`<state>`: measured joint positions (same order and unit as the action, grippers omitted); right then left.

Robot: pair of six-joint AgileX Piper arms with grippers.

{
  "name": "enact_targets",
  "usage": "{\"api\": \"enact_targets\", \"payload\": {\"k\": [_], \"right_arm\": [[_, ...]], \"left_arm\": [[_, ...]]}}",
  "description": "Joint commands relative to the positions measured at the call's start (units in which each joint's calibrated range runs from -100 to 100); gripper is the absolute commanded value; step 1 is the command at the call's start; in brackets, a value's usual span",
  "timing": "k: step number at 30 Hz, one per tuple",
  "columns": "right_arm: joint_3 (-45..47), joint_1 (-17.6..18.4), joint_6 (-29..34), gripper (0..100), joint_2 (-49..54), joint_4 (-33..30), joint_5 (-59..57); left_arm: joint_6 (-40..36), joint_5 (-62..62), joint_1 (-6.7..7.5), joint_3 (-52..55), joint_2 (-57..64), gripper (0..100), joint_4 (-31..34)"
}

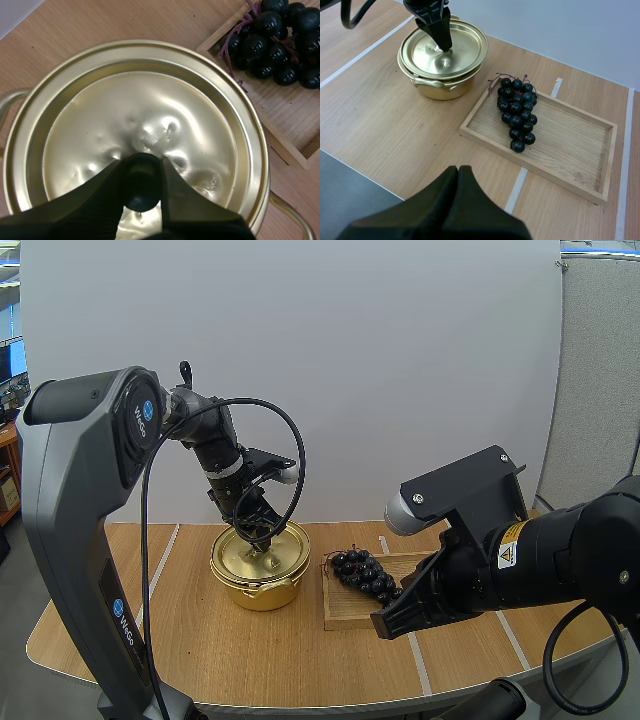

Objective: Open the pot, put the pineapple inside, and close it

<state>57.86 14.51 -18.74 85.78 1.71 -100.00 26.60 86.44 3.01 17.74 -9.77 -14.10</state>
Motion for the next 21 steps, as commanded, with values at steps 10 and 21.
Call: {"api": "enact_targets", "payload": {"k": [10,21], "right_arm": [[0.2,-0.3,0.2,0,0.4,0.0,0.0],[0.2,-0.3,0.2,0,0.4,0.0,0.0]], "left_arm": [[1.1,12.3,0.17,0.1,-0.8,0,-0.9],[1.1,10.7,0.17,0.1,-0.8,0,-1.9]]}}
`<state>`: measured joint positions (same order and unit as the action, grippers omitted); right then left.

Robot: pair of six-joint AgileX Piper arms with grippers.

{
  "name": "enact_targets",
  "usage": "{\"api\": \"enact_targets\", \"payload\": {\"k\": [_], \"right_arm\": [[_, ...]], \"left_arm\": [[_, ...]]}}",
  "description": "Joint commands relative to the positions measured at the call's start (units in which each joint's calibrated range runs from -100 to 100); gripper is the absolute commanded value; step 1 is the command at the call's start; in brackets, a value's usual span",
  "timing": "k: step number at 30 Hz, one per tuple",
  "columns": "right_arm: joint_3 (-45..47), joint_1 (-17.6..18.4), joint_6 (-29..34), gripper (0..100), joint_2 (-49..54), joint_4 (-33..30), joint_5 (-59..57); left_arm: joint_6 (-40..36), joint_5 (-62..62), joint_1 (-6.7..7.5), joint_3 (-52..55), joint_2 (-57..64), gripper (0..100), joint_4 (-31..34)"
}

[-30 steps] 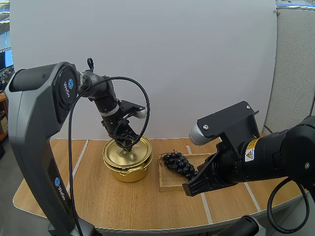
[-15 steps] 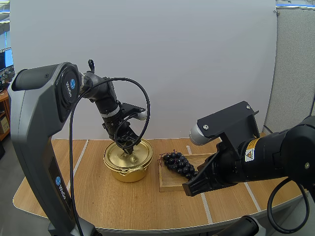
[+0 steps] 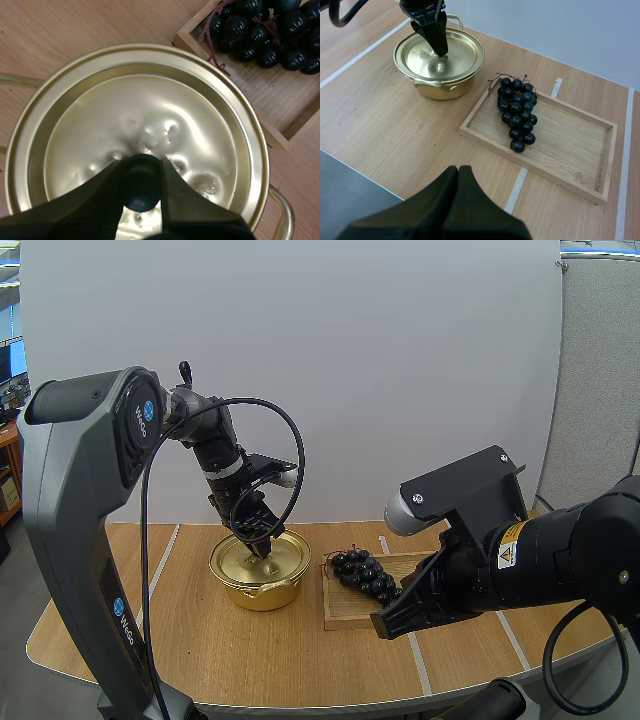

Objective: Open the pot, put the pineapple inside, and close it

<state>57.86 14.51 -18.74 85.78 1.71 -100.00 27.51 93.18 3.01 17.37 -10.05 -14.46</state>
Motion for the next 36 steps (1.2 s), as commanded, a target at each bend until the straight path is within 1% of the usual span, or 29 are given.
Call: {"api": "enact_targets", "payload": {"k": [1,2,3,4,5,7,9,16,23,30,36], "right_arm": [[0.2,-0.3,0.2,0,0.4,0.0,0.0],[0.2,-0.3,0.2,0,0.4,0.0,0.0],[0.2,-0.3,0.2,0,0.4,0.0,0.0],[0.2,-0.3,0.2,0,0.4,0.0,0.0],[0.2,-0.3,0.2,0,0.4,0.0,0.0],[0.2,-0.3,0.2,0,0.4,0.0,0.0],[0.2,-0.3,0.2,0,0.4,0.0,0.0],[0.2,-0.3,0.2,0,0.4,0.0,0.0],[0.2,-0.3,0.2,0,0.4,0.0,0.0],[0.2,-0.3,0.2,0,0.4,-0.2,0.0],[0.2,-0.3,0.2,0,0.4,-0.3,0.0]], "left_arm": [[0.2,3.7,0.17,0.5,-0.5,1,-1.5],[0.2,3.4,0.17,0.5,-0.5,4,-1.5],[0.2,3.4,0.17,0.5,-0.5,10,-1.5],[0.2,3.4,0.17,0.5,-0.5,18,-1.6],[0.2,3.4,0.17,0.5,-0.5,29,-1.6],[0.2,3.4,0.17,0.5,-0.5,59,-1.7],[0.2,3.4,0.17,0.5,-0.1,100,-2.0],[0.3,4.0,0.17,-0.2,1.9,100,-2.2],[-0.1,6.8,0.17,-4.5,6.3,100,-1.7],[-2.0,6.8,0.17,-8.8,15.6,100,2.6],[-2.2,6.8,0.17,-10.7,25.8,100,3.0]]}}
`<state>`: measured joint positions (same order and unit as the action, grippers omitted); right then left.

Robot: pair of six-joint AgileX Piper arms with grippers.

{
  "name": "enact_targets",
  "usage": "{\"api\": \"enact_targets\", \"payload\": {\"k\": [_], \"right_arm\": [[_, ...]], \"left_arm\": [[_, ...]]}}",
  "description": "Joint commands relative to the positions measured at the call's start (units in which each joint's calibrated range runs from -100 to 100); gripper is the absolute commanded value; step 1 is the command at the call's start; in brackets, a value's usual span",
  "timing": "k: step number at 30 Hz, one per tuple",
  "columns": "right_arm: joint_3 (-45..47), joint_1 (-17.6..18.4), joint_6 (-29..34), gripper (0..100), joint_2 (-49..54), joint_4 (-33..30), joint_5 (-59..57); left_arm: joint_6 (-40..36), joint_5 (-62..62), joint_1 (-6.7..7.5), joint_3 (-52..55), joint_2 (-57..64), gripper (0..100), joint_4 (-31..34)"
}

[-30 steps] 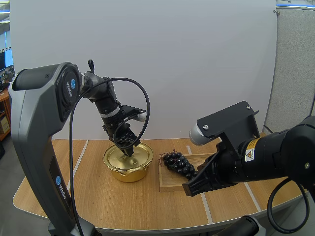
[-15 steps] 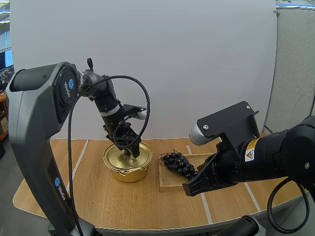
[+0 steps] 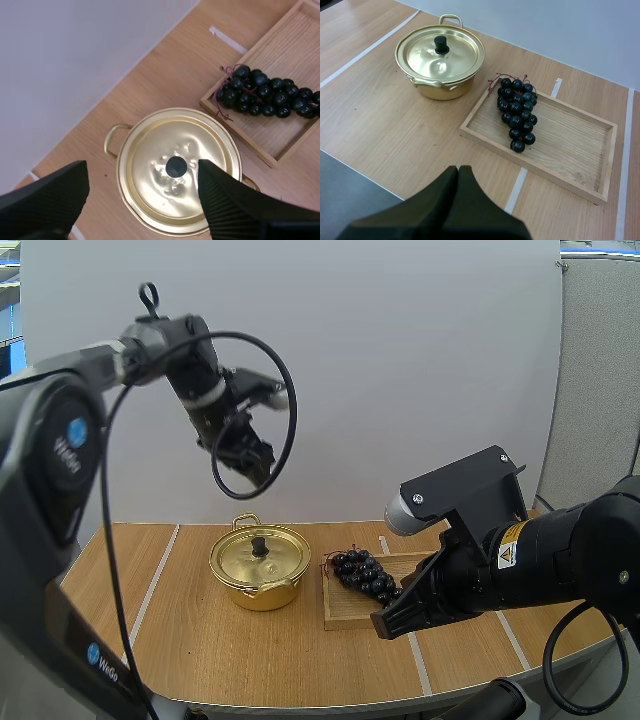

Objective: Open the pot, put the pineapple inside, and close it

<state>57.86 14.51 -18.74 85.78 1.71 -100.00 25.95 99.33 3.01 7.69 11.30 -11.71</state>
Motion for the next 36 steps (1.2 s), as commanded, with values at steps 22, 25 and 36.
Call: {"api": "enact_targets", "payload": {"k": [22,25,36], "right_arm": [[0.2,-0.3,0.2,0,0.4,-1.1,0.0],[0.2,-0.3,0.2,0,0.4,-1.1,0.0],[0.2,-2.1,0.2,0,0.7,-1.2,0.0]], "left_arm": [[-4.2,0.7,0.17,0.5,41.8,100,-0.3],[-5.6,0.7,0.17,2.8,45.9,100,-0.3],[-7.6,0.7,0.17,15.0,60.6,100,-1.2]]}}
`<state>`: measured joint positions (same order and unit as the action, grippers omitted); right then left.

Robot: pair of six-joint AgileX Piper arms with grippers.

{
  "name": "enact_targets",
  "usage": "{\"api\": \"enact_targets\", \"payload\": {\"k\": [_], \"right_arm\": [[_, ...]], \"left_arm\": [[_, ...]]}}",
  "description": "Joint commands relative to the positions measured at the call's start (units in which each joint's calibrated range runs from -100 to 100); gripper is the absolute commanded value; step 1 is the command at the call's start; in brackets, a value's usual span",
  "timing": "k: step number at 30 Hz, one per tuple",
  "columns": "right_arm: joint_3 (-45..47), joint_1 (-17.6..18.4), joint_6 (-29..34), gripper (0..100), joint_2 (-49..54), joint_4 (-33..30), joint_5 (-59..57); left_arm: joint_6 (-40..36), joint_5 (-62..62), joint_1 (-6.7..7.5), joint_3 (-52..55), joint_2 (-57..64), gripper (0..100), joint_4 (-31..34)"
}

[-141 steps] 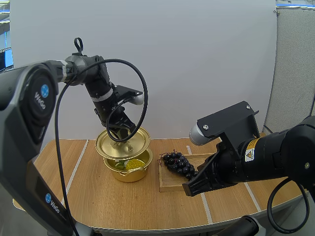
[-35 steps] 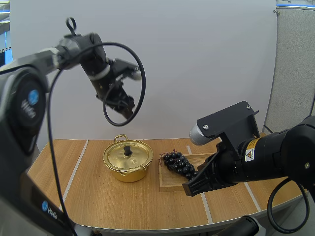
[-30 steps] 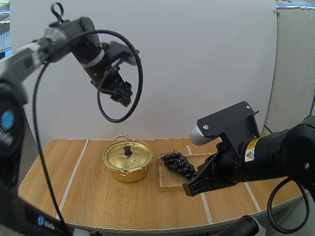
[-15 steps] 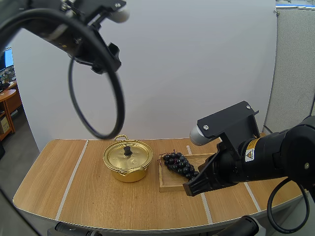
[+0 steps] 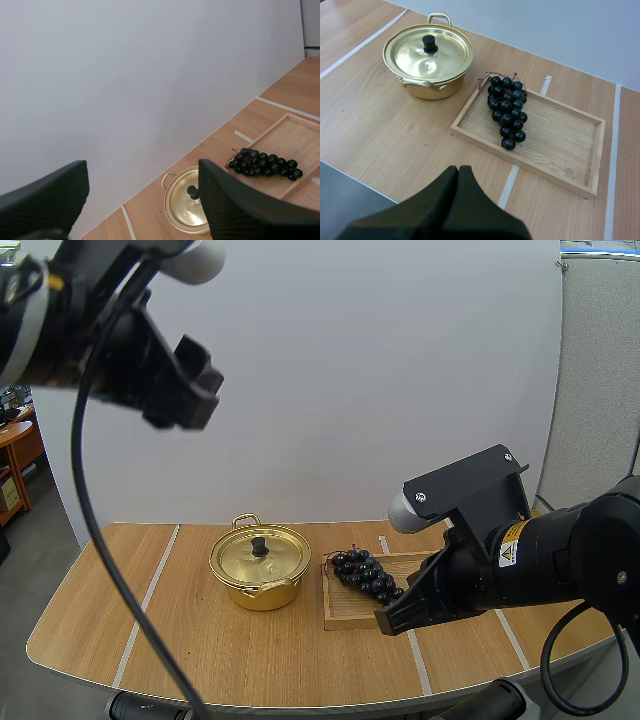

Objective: Open the pot, put the pineapple inside, and close it

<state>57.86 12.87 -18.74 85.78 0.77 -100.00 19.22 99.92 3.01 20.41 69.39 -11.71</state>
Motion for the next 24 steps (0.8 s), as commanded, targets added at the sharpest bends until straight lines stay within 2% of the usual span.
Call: {"api": "enact_targets", "payload": {"k": [1,4,5,6,11,22,24], "right_arm": [[0.2,-0.7,0.2,0,1.0,-0.3,0.0],[0.2,-1.1,0.2,0,2.0,-0.3,0.0],[0.2,-1.5,0.2,0,2.5,-0.3,0.0],[0.2,-1.6,0.2,0,2.6,-0.2,0.0],[0.2,-3.2,0.2,0,4.2,0.8,0.0],[0.2,-5.8,0.2,0,10.2,2.4,1.7],[0.2,-6.2,0.2,0,11.4,2.7,2.5]], "left_arm": [[-1.0,0.1,0.17,3.5,3.9,97,-1.7],[-1.3,0.1,0.17,6.8,7.2,76,-2.8],[-1.9,0.1,0.17,8.7,9.2,59,-2.9],[-1.9,0.1,0.17,9.1,9.9,53,-2.9],[-1.9,0.1,0.17,14.3,15.3,2,-2.9],[-4.2,0.1,-0.07,26.9,24.6,0,-2.9],[-4.5,-3.0,-0.07,29.4,26.6,0,-2.8]]}}
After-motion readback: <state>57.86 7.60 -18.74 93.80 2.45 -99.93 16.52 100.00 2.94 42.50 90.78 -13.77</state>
